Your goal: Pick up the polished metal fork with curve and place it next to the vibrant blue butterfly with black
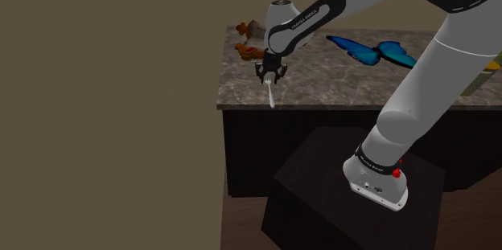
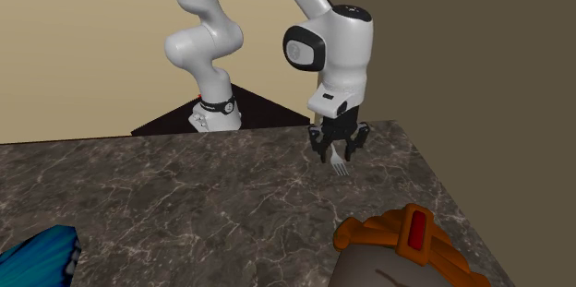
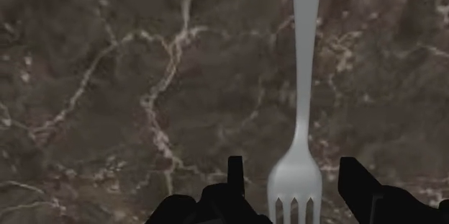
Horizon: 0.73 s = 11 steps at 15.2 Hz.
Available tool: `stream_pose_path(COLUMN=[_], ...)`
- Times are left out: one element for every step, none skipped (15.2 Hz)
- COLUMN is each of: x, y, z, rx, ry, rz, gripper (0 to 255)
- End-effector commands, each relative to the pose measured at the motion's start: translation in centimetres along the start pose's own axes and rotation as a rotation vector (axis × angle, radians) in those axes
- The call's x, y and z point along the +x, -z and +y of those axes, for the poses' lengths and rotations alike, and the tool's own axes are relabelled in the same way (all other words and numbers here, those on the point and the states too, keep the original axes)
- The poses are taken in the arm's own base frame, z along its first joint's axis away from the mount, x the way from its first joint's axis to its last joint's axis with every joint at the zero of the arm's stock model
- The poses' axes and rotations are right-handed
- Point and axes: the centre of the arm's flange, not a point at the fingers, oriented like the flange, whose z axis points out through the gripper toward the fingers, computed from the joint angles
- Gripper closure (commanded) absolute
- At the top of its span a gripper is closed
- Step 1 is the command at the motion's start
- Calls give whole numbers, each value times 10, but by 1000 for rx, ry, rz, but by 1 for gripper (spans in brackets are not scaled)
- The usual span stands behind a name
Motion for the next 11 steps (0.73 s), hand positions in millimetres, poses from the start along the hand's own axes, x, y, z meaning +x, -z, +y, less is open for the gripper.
stream_pose_path(x=[-1, -2, -3, -3, -4, -3, -1, -1, -1, 0, 0], y=[-3, -2, -2, -2, -2, -1, -2, 3, 8, 13, 19], z=[-2, -3, -2, -2, -4, -3, -2, -2, -2, -2, -2], rx=[3, 3, 3, 3, 3, 4, 3, 3, 3, 3, 3], ry=[4, 4, 4, 4, 4, 4, 4, 4, 4, 4, 4], rz=[1, 1, 1, 1, 1, 1, 1, 1, 1, 1, 1], gripper=[255, 255, 255, 255, 255, 255, 255, 255, 255, 255, 255])
